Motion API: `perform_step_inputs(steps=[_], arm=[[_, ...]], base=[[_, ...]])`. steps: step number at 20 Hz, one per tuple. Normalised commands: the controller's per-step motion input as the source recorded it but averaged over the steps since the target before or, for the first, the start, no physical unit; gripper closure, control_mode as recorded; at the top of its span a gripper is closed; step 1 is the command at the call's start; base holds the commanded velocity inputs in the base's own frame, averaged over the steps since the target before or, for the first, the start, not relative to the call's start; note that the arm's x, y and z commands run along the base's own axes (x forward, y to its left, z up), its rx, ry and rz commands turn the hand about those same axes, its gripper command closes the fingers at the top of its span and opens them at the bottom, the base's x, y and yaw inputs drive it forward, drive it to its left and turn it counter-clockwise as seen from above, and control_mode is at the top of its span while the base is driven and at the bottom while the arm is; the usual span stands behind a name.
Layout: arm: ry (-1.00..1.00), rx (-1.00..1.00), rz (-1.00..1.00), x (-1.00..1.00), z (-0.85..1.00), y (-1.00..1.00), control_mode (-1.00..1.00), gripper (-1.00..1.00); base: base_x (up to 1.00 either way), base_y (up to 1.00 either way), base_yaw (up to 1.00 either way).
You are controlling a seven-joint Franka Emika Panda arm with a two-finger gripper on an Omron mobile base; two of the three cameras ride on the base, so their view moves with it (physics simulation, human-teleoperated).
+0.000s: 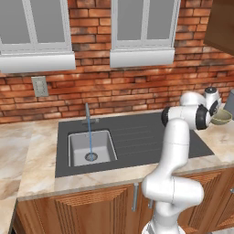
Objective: Rinse each bowl for a few seconds and place them down in the sink or on the counter.
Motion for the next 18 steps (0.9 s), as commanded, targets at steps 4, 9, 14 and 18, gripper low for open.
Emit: perform_step_inputs(steps=[4,9,14,18], arm=[[0.02,0.0,0.0,0.12,-0.16,-0.04,-1.0,1.0],[0.02,0.0,0.0,0.11,-0.13,-0.05,-1.0,1.0],[0.0,0.0,0.0,0.04,-0.06,-0.14,-1.0,1.0],[0.01,0.03,0.0,0.0,0.01,-0.14,-1.0,1.0]], base=[[0.0,0.0,0.0],[0.0,0.0,0.0],[0.0,0.0,0.0],[0.0,0.0,0.0]])
